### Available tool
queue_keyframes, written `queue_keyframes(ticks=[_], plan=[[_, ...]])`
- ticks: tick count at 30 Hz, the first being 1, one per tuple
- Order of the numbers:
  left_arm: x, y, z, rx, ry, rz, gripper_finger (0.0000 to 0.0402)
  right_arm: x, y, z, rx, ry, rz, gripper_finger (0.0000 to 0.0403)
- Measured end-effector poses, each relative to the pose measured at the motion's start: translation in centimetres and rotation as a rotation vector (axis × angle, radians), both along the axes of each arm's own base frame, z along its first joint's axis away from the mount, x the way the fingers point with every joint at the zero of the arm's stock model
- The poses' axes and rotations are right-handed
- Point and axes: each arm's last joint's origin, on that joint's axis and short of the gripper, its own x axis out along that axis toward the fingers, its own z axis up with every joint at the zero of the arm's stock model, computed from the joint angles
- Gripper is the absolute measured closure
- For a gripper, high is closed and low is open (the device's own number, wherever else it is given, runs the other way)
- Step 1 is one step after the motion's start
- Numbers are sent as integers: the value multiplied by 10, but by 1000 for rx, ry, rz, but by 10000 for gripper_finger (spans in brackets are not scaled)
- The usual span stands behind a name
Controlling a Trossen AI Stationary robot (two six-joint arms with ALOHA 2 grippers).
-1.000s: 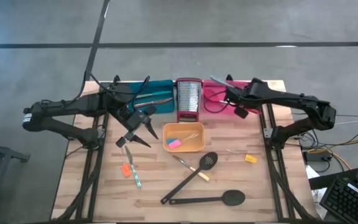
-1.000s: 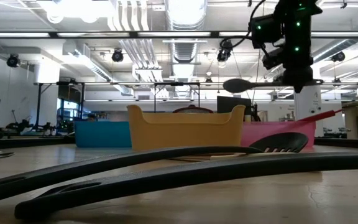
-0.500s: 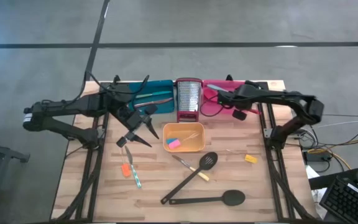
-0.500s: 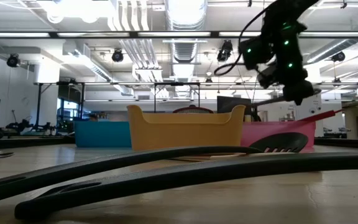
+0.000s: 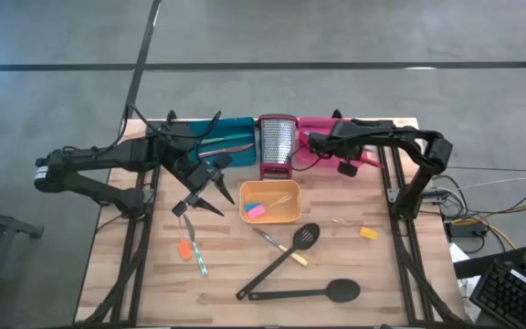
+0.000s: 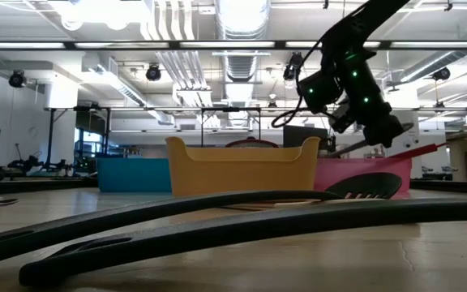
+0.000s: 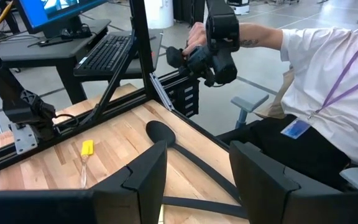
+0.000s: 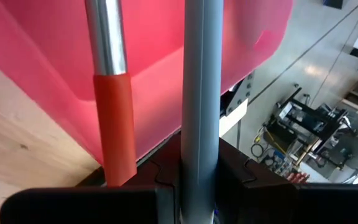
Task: Pick & Place Kitchen Items
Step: Put the gray serving spoon into the pink bin, then put the yellow spatula into the yellow bin
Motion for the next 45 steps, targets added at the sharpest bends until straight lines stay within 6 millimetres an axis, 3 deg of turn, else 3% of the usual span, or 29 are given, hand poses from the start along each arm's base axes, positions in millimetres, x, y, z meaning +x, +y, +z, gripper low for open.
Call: queue_keyframes(ticks=[7, 23, 34, 45], plan=[[1, 0, -1, -1, 4, 0, 223, -3, -10, -9, 17, 24, -32, 356], [1, 0, -1, -1, 5, 0, 222, 0, -13, -19, 46, 49, -5, 354], [1, 0, -1, -1, 5, 0, 222, -1, -9, -14, 25, 44, -18, 210], [1, 0, -1, 3, 2, 0, 222, -3, 8, 9, 56, -69, -18, 174]])
